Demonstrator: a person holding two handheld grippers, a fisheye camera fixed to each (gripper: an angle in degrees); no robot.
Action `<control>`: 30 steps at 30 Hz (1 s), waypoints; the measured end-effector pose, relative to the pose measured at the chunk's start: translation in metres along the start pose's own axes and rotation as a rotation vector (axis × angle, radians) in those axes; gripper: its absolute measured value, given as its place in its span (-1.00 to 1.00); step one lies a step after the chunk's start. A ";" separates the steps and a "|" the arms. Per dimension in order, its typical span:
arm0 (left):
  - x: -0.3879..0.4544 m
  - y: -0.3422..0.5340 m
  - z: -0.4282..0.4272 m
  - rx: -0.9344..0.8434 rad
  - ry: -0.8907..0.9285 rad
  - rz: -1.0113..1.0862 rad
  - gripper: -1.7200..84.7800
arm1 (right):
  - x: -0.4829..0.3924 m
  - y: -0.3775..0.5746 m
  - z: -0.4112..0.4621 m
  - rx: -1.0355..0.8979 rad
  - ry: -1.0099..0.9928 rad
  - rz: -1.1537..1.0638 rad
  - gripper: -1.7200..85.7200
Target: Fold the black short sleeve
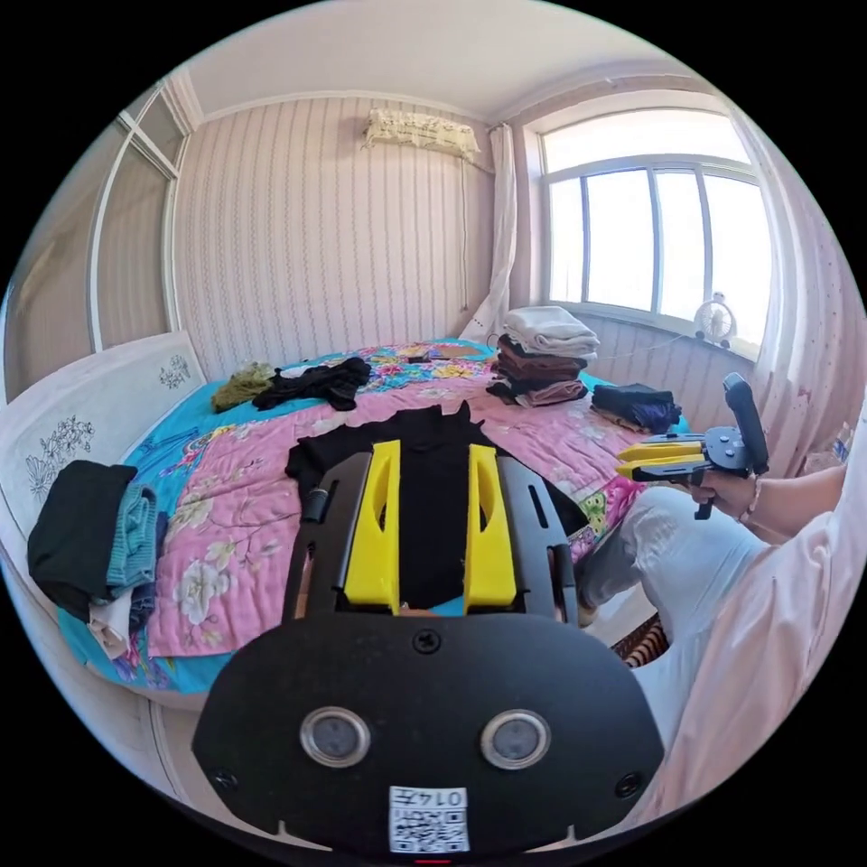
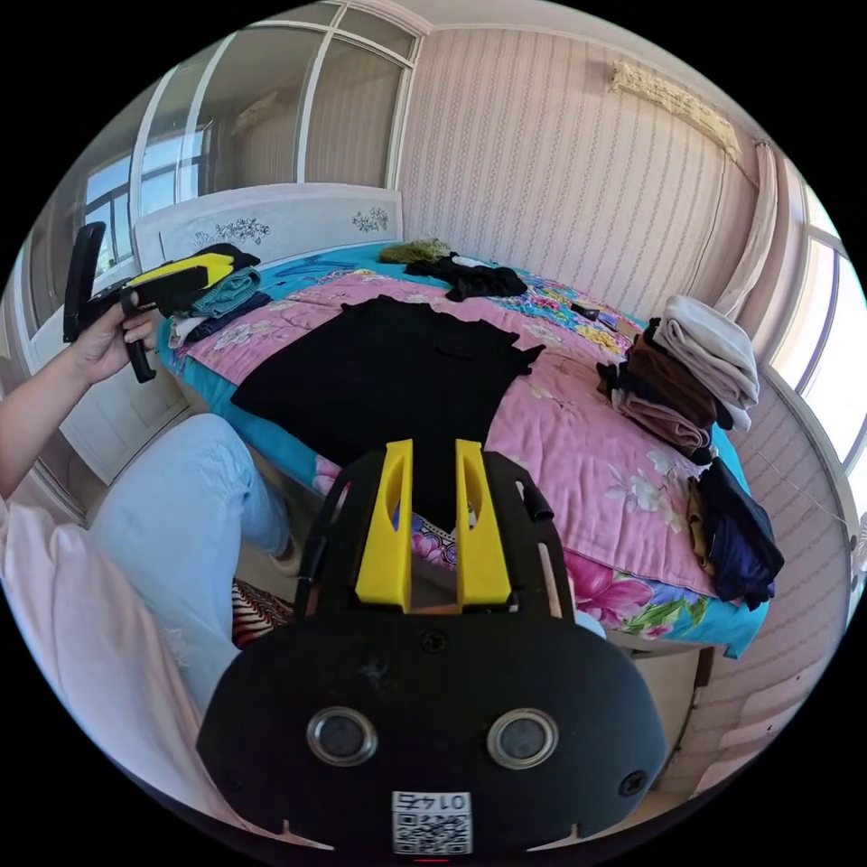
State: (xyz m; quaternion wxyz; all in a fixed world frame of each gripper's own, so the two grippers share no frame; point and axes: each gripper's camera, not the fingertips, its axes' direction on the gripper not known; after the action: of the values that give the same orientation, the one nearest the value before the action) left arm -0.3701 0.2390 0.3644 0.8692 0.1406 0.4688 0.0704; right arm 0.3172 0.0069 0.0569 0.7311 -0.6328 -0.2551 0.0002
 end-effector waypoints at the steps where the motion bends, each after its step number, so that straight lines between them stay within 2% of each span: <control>1: 0.009 0.003 0.009 0.007 0.013 0.001 -0.70 | -0.001 0.000 -0.002 0.009 0.005 0.005 -0.79; 7: 0.025 0.012 0.082 0.008 0.184 -0.052 -0.70 | 0.020 -0.022 0.016 0.011 -0.027 0.021 -0.80; 11: 0.022 0.007 0.158 -0.049 0.190 -0.019 -0.73 | 0.051 -0.052 0.053 -0.019 -0.063 0.079 -0.82; 17: 0.003 -0.033 0.341 -0.194 0.311 0.035 -0.76 | 0.114 -0.118 0.147 -0.052 -0.070 0.157 -0.85; 22: -0.004 -0.070 0.507 -0.304 0.392 0.056 -0.79 | 0.182 -0.176 0.232 -0.109 -0.123 0.362 -0.82; 30: 0.021 -0.105 0.689 -0.514 0.415 0.061 -0.76 | 0.247 -0.219 0.298 -0.210 -0.139 0.591 -0.79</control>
State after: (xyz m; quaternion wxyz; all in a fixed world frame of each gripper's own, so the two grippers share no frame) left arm 0.2157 0.0223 0.6738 0.7596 -0.0868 0.5985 0.2395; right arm 0.3504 0.3190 0.3726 0.6111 -0.7498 -0.1082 0.2293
